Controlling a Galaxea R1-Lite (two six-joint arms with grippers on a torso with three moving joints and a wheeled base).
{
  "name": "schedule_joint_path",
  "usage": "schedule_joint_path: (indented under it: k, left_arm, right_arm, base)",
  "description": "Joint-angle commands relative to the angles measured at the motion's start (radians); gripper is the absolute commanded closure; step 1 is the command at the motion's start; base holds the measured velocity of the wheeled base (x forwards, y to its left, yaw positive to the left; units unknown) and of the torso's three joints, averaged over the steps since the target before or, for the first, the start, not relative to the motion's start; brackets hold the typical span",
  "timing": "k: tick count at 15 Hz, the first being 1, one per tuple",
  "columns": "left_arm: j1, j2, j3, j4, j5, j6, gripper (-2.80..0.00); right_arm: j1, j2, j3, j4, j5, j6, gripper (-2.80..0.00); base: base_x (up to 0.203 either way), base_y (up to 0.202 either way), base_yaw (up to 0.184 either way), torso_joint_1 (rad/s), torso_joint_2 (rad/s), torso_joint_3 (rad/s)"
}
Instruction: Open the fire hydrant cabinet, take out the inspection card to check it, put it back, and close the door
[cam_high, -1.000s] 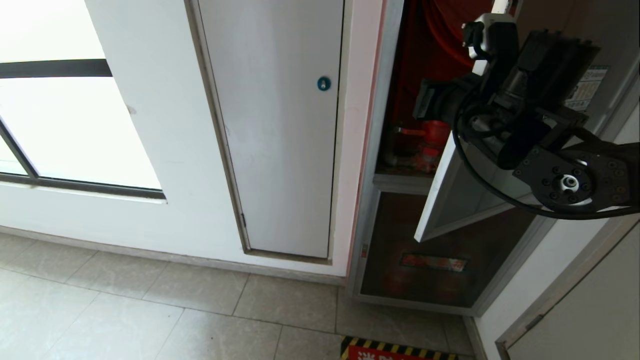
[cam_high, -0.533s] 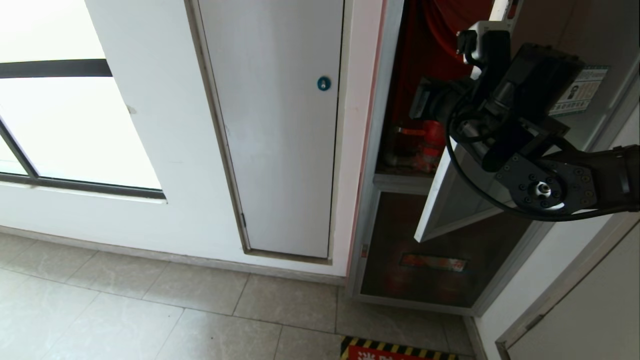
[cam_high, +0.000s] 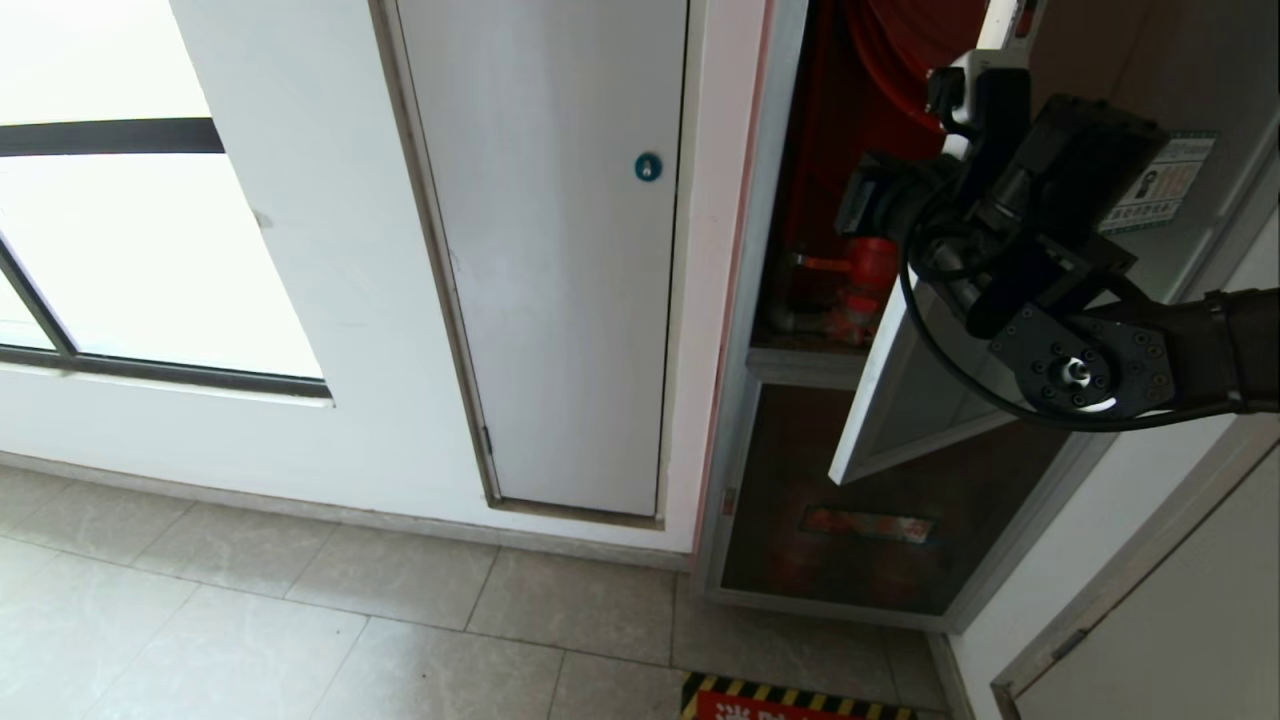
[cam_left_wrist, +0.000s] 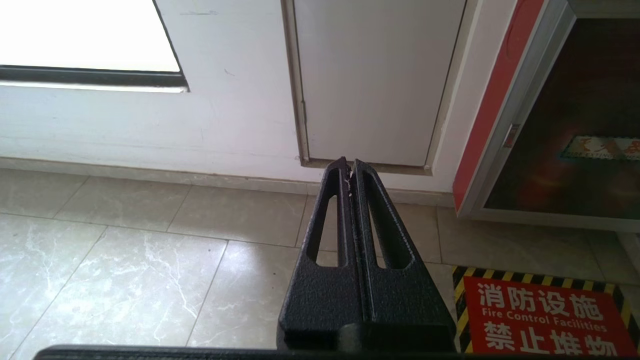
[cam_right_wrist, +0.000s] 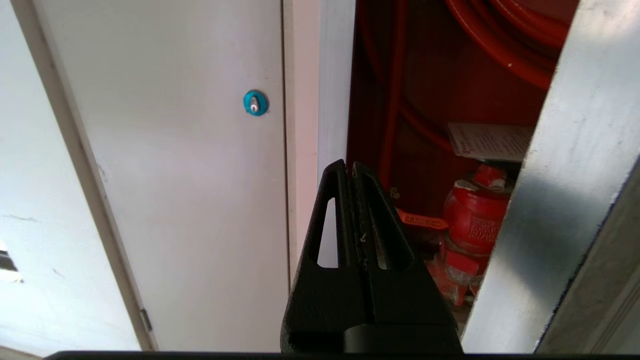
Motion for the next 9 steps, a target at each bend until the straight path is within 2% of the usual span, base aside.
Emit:
schedule_joint_path:
  k: [1,9]
  left_arm:
    - [0.0,0.001,0.0,0.0,-0.001,0.0,0.0]
    - [0.0,0.001,0.0,0.0,-0.001,0.0,0.0]
  right_arm:
    - [-0.016,0.0,0.001,-0.006,-0.001,-0.001,0.0]
    - [-0.03,-0.016,0.006,-0.006,-0.024,-0.002,0.0]
  base:
    - [0.0,0.0,0.0,0.0,0.0,0.0]
    - [0.0,0.0,0.0,0.0,0.0,0.0]
